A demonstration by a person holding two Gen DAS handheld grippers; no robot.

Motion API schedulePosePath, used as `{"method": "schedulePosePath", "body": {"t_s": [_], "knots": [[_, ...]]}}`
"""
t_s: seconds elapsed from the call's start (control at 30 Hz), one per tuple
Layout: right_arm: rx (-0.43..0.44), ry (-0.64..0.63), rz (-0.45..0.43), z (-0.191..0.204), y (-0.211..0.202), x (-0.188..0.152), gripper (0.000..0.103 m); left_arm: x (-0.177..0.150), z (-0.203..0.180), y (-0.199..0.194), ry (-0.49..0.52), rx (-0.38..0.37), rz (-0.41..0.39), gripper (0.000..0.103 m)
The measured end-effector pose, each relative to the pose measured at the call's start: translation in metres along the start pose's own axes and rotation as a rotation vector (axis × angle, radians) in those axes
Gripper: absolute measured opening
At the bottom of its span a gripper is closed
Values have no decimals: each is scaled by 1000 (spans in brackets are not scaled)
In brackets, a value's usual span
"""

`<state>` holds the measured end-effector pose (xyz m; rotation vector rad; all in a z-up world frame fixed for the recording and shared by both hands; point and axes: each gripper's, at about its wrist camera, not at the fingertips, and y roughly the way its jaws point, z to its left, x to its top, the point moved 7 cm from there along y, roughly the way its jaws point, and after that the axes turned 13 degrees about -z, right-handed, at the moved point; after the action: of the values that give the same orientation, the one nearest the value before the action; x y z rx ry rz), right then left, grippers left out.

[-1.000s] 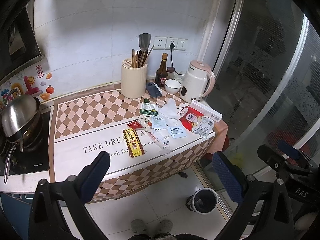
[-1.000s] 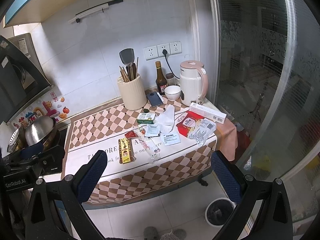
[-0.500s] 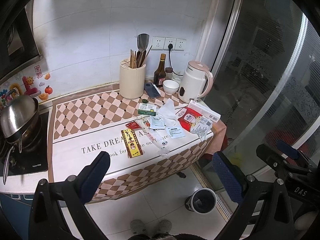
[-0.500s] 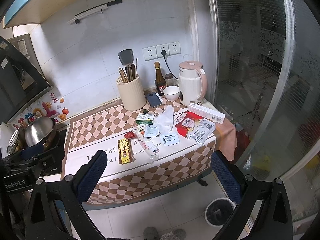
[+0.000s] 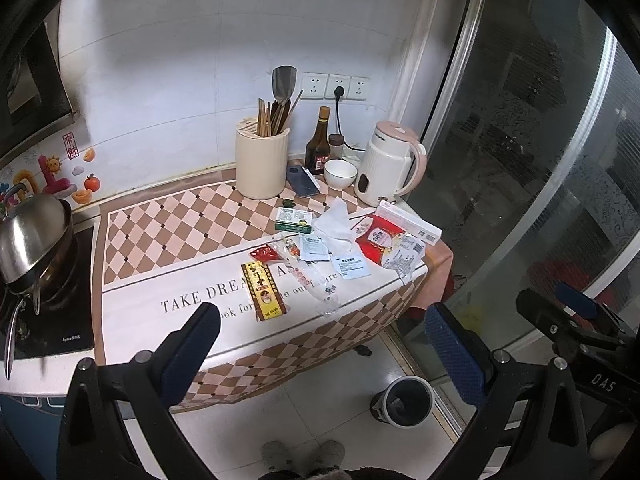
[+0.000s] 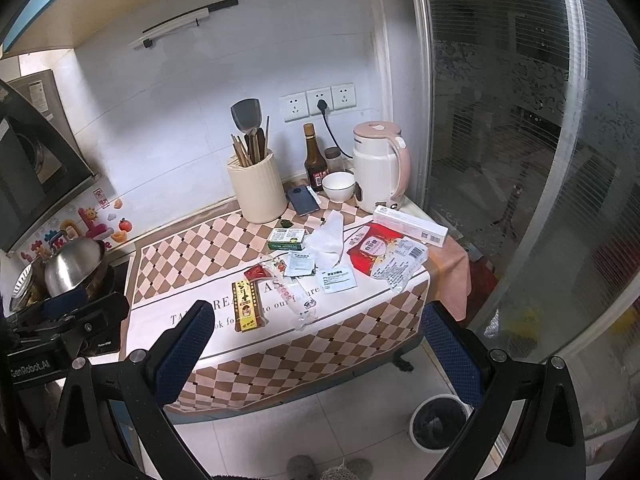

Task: Collect trash

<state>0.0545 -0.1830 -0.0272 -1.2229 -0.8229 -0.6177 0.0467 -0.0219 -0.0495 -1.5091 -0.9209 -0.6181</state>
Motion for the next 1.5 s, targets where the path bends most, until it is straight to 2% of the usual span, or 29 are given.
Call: {"method": "schedulePosePath", "body": {"t_s": [0.13, 0.23, 0.4, 0.57, 0.77, 1.0, 1.1, 1.27, 1.33, 1.37, 1.43, 1.5], "knots": [[-32, 13, 2, 1, 7, 1, 103, 10, 8, 15, 35, 65, -13, 103], [-94, 10, 6, 1, 17, 3, 103, 13, 21, 30, 58, 125, -27, 103], [-180, 8, 5, 4, 42, 5, 103, 14, 58, 59, 92, 219, -30, 103], [-198, 4, 19, 7, 75, 0, 103, 7, 95, 94, 91, 288, 5, 103], [-171, -8, 89, 2, 153, -13, 103, -14, 116, 154, 47, 382, 122, 103], [-78, -11, 271, -13, 276, -29, 103, -42, 125, 225, -46, 492, 302, 103], [-43, -56, 342, -20, 332, -34, 103, -54, 129, 250, -71, 541, 362, 103], [-8, -114, 436, -28, 401, -49, 103, -77, 136, 285, -113, 591, 459, 103], [8, -135, 480, -29, 429, -59, 103, -90, 140, 298, -166, 582, 510, 103], [14, -138, 494, -29, 435, -63, 103, -101, 144, 306, -226, 559, 545, 103], [34, -135, 535, -30, 453, -72, 103, -127, 153, 315, -406, 491, 612, 103], [60, -101, 579, -32, 468, -82, 103, -151, 165, 316, -560, 472, 653, 103]]}}
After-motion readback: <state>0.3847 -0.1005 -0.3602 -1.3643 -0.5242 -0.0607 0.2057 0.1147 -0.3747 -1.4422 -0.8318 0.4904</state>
